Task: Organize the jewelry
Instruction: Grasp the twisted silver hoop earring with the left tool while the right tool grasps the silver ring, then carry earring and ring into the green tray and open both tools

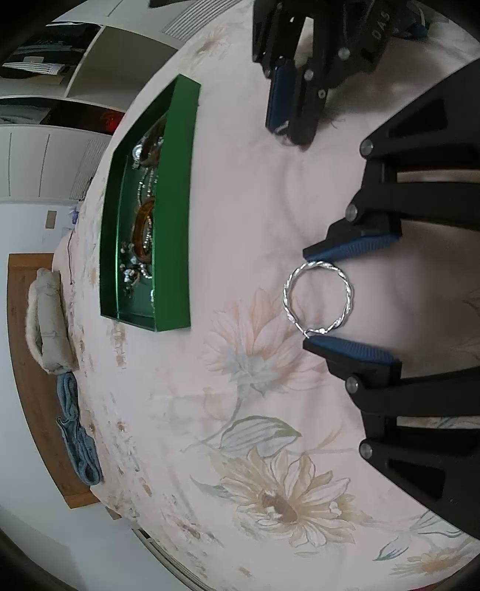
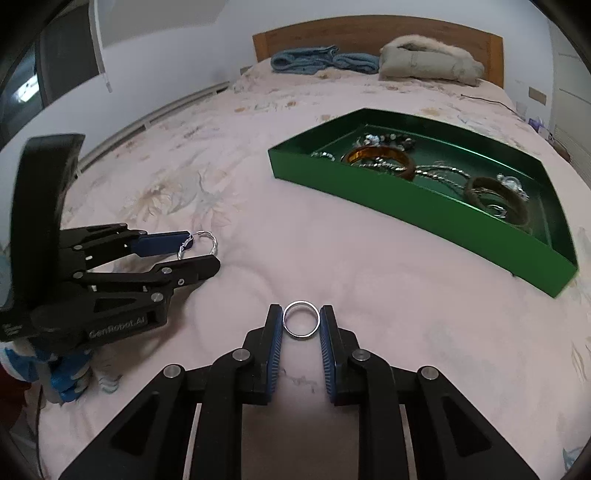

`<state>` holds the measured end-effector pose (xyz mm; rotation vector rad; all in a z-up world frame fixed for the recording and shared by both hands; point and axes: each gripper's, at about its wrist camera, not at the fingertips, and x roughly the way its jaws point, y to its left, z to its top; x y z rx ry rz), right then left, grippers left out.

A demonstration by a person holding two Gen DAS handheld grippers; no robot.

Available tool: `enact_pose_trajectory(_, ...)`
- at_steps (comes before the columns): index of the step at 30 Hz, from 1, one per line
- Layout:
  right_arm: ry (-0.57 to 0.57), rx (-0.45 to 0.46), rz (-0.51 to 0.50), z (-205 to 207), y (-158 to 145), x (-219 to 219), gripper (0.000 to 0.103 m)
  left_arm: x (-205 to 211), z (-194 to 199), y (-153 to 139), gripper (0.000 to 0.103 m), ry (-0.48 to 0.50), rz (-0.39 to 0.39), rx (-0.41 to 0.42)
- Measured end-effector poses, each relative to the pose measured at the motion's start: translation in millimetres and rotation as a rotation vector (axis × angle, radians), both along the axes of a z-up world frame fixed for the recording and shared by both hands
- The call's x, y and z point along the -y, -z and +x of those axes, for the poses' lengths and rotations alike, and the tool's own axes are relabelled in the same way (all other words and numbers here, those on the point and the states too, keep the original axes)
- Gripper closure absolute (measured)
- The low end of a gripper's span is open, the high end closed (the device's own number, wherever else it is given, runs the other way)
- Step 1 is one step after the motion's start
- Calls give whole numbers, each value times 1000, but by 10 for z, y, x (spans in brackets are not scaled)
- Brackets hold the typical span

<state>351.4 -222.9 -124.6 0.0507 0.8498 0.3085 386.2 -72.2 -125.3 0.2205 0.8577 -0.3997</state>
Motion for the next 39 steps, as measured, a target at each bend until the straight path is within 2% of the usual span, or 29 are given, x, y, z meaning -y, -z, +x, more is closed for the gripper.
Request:
enact_pose_trajectory(3,22,26,14,-70,-117,159,83,-4,-6,-115,64,-3,-32,12)
enact_pose_trajectory(8,83,82,-5,-1,-411,514,83,152,154,-492,64,20,-113,43)
enact_pose_trajectory(12,187,126,-28,352,-746,948,83,526,465,-779,64,36,-148,60)
enact_pose_trajectory(15,258,125,-18,680,-878,1236,83,883,713,-846,64,41,-129,44)
enact_pose_trajectory(19,306,85,-14,1106,-838,1460,83,1323,1093,-789,64,27,-95,5)
enact_pose_trajectory(23,321,-2,-42,1560,-594,1563,83,1607,1457,-678,64,-6,-44,-21)
enact_pose_trajectory(30,333,-130,-127,1956,-218,1725,83,1853,1843,-289,64,-60,56,-80)
enact_pose_trajectory(32,328,-132,-141,1957,-191,1708,83,1856,1886,-166,64,-72,72,-105)
enact_pose_trajectory(33,321,-135,-143,1961,-190,1707,83,1842,1898,-118,63,-75,75,-112)
enact_pose_trajectory(35,311,-140,-149,1972,-198,1711,81,1775,1915,-91,62,-83,34,-114)
enact_pose_trajectory(39,314,-109,-146,1905,-297,1705,68,1644,1918,-161,62,-99,-1,-110)
